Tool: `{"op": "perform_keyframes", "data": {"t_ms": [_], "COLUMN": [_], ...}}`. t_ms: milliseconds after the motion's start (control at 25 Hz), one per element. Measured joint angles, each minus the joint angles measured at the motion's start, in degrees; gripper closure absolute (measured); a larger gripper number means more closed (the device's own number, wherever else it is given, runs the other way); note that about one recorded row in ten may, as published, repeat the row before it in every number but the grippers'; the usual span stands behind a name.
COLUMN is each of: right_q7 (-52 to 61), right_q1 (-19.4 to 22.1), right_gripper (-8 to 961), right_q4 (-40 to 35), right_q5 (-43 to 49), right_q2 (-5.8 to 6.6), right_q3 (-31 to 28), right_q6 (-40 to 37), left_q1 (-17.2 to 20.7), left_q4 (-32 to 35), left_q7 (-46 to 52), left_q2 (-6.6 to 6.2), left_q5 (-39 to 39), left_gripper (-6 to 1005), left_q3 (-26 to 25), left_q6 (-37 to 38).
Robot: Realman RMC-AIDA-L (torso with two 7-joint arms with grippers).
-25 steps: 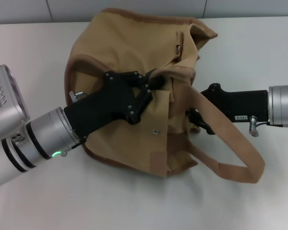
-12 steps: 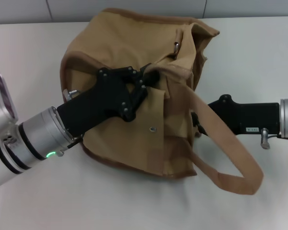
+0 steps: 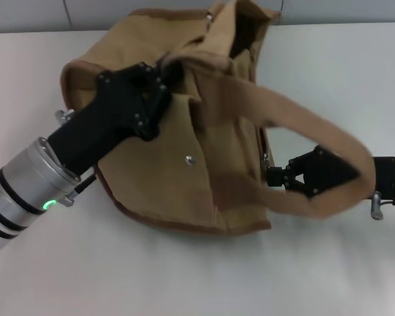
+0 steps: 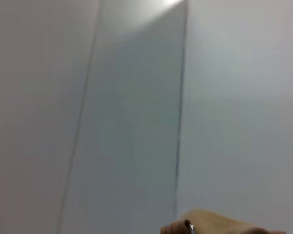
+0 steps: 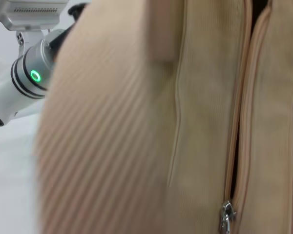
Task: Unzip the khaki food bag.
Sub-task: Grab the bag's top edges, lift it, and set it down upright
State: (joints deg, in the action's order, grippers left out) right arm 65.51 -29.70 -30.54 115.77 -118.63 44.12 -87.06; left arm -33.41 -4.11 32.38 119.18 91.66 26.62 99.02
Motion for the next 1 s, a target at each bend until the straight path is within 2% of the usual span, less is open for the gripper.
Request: {"op": "perform_keyframes", "data": {"t_ms": [240,560,1000], "right_q7": [-0.72,-1.85,-1.5], "right_q1": [0.91,1.72,1.95], "right_gripper": [868,847,819], "right_q4": [0.14,0.23,0.21], "right_q5": [-0.13,-0.14,-3.83], "right_q2": [0.05,0.07,-0.24], "right_q3": [-0.94,-5.92,-7.61], "right_q6": [-0.39,-2.33,-1.71], "left_q1": [1.76,3.82,5.12], "left_q4": [-0.48,-0.45,0.54], "left_q7": [2.39,3.9,5.86], "left_q2": [0.0,-0.02,-0.36], "left_q5": [-0.05,-0.21,-0.24], "left_gripper": [824,822,819], "left_q3": [-6.9,-11.46,-13.46], "left_q6": [0.64,0.71,-0.05]}}
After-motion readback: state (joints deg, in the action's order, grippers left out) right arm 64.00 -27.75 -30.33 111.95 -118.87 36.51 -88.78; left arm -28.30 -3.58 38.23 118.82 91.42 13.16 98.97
